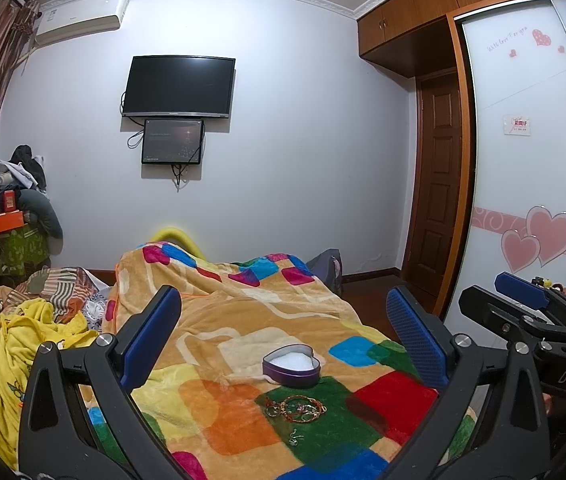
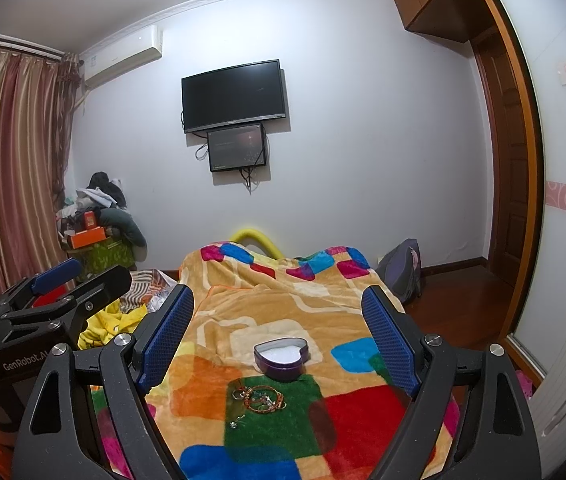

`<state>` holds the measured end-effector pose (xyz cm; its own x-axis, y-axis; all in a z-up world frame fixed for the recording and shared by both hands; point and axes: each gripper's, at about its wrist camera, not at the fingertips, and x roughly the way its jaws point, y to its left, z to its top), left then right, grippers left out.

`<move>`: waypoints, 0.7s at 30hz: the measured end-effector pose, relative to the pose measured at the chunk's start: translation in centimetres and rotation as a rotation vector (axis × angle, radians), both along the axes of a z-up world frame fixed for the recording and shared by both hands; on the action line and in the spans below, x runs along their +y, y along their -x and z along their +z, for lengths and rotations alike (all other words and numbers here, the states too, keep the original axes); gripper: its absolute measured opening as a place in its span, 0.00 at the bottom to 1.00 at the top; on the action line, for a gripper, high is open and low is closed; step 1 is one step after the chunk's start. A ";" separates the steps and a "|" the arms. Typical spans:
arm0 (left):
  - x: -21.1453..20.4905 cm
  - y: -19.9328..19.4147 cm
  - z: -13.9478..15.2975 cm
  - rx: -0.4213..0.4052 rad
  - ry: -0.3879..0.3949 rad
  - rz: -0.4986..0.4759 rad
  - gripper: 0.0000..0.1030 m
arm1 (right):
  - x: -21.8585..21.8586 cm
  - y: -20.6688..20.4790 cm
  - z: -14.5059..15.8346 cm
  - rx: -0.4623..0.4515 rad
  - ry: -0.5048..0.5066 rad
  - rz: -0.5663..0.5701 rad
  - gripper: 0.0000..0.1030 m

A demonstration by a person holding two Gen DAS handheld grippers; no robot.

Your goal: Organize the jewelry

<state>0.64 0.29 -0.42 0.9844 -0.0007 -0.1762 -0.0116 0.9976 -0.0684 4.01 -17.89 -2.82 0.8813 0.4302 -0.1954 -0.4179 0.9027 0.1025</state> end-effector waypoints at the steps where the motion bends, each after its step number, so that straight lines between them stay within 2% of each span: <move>1: 0.0 0.0 0.0 0.000 0.001 0.000 1.00 | 0.0 0.0 0.0 0.000 0.000 0.000 0.81; 21: 0.1 -0.7 -0.5 0.018 0.005 -0.003 1.00 | 0.1 -0.6 -0.8 0.025 0.010 0.002 0.81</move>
<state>1.36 0.41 -0.94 0.9810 -0.0041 -0.1938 -0.0102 0.9973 -0.0731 4.65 -17.83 -3.65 0.8754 0.4296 -0.2216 -0.4168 0.9030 0.1042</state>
